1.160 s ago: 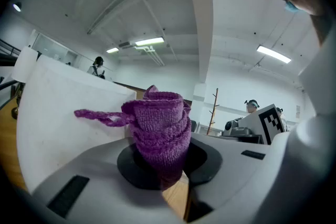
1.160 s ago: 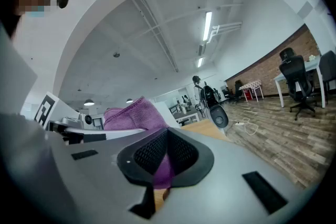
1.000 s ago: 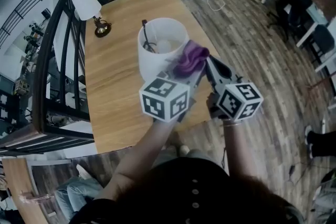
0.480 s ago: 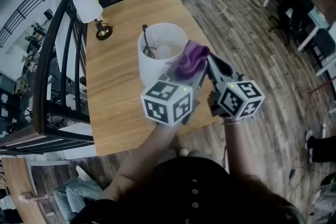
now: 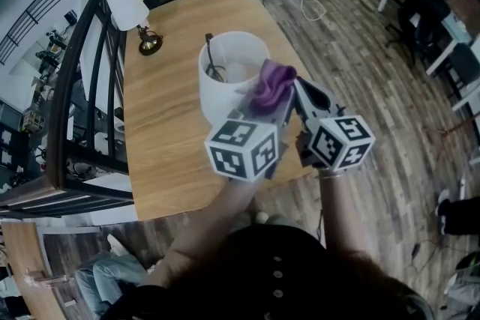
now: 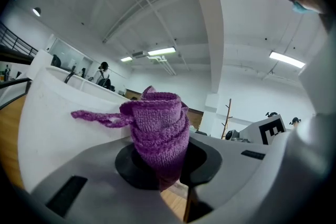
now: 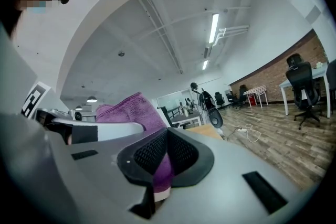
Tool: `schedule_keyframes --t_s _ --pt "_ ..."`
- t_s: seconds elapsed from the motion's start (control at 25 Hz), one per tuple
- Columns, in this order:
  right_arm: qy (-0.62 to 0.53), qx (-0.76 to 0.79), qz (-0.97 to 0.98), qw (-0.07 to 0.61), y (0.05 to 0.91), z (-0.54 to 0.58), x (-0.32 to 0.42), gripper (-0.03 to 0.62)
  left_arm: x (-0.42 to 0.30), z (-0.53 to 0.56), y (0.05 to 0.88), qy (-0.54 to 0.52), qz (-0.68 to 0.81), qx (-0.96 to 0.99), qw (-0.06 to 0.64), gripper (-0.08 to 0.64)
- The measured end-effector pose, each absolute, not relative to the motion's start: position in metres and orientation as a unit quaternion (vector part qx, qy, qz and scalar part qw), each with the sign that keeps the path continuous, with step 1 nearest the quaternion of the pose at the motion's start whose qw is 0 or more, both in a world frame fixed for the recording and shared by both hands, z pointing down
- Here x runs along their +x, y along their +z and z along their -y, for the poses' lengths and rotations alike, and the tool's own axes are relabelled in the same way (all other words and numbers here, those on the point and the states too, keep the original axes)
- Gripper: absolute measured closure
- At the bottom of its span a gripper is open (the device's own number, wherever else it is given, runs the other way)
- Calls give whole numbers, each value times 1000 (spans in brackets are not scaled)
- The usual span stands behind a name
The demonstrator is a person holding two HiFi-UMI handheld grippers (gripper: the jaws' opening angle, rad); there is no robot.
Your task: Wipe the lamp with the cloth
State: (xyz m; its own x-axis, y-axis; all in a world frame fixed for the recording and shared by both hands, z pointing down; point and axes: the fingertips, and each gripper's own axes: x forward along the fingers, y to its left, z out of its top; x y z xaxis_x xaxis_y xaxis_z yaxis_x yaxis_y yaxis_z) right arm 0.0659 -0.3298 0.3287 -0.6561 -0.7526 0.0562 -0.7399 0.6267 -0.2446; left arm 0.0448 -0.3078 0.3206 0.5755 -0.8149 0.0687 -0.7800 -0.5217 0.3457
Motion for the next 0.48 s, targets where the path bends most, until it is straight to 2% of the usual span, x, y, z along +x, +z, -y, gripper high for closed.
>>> schedule_keyframes --t_s 0.48 --pt "-134 -409 -903 5 342 321 63 580 39 309 325 -85 509 837 185 499"
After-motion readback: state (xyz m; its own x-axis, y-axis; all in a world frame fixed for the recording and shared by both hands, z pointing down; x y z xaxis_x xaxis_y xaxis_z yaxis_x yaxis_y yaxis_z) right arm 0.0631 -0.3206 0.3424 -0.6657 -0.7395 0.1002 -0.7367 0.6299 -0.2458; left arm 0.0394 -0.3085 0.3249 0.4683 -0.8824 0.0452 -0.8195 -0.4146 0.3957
